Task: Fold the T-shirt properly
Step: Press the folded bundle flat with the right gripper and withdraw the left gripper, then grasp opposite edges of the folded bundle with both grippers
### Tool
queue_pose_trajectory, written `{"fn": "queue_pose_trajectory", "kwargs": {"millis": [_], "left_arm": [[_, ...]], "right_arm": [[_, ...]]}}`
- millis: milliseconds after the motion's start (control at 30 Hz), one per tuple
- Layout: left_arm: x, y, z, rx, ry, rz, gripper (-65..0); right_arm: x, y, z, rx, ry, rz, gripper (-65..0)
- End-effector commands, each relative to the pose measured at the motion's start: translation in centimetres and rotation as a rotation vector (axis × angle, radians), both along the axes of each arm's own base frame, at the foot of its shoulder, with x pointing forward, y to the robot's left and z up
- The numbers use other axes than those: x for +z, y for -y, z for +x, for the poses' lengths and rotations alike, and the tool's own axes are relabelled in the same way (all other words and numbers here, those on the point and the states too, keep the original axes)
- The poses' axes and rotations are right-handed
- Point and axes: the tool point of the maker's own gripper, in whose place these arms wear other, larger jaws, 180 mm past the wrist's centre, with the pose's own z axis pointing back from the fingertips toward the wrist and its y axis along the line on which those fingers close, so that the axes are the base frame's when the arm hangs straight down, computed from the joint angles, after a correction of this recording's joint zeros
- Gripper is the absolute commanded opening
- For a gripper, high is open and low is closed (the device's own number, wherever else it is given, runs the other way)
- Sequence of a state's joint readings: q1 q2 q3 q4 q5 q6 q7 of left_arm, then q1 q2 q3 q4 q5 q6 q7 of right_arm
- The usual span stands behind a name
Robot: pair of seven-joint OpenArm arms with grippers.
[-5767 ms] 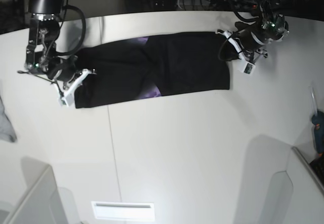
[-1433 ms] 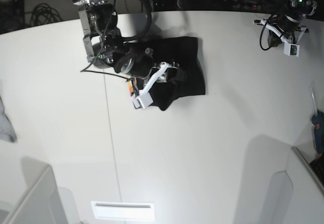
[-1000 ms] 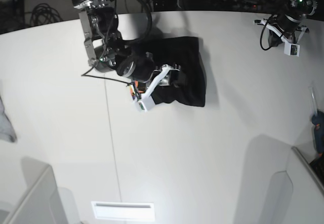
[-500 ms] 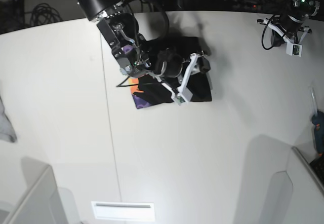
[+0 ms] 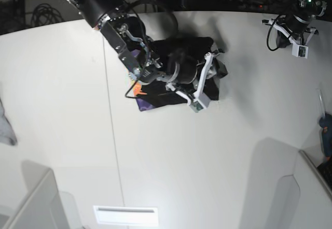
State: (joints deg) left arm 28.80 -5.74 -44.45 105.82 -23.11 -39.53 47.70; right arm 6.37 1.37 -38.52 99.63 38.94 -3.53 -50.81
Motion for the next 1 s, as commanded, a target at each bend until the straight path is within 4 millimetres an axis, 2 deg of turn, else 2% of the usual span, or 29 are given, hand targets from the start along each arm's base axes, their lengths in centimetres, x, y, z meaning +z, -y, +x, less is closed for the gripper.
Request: {"fn": "queue_pose_trajectory", "kwargs": {"millis": [0,100,233,367,433,600,667,733,967], "left_arm": [[1.2,0.4,0.7,-0.016,0.055,-0.020,-65.0],[2.2,1.5,1.2,-0.013,0.119,-0.119,-65.0],[2.8,2.2,1.6,-0.030,0.123,-0.180,-65.0],[2.8,2.0,2.6,-0.039,0.091,-0.173,-65.0],[2.7,2.2,2.7,-0.045,0.087,-0.177,-55.6],[2.6,2.6,2.8,-0.049,0.087,-0.187,-28.0],[2.4,3.5,3.0,-0.072,0.081,-0.200,-20.9],[2.2,4.3,3.1,-0.093,0.075,-0.212,-17.4],[1.7,7.0,4.2,-0.142,0.082,-0.266,-17.8]], "right_arm": [[1.4,0.7,1.0,-0.046,0.034,0.042,-45.8],[1.1,3.3,1.2,-0.132,0.010,0.042,-65.0],[-0.9,5.8,-0.2,-0.191,-0.039,0.012,-65.0],[-2.2,8.1,-0.2,-0.262,-0.064,-0.002,-65.0],[-2.4,8.7,-0.2,-0.280,-0.065,-0.004,-65.0],[-2.3,8.8,-0.2,-0.285,-0.060,0.001,-65.0],[-2.3,8.9,-0.2,-0.286,-0.059,-0.001,-65.0],[-2.3,8.9,-0.2,-0.286,-0.059,-0.001,-65.0],[-2.3,9.0,-0.1,-0.289,-0.056,-0.004,-65.0]]}}
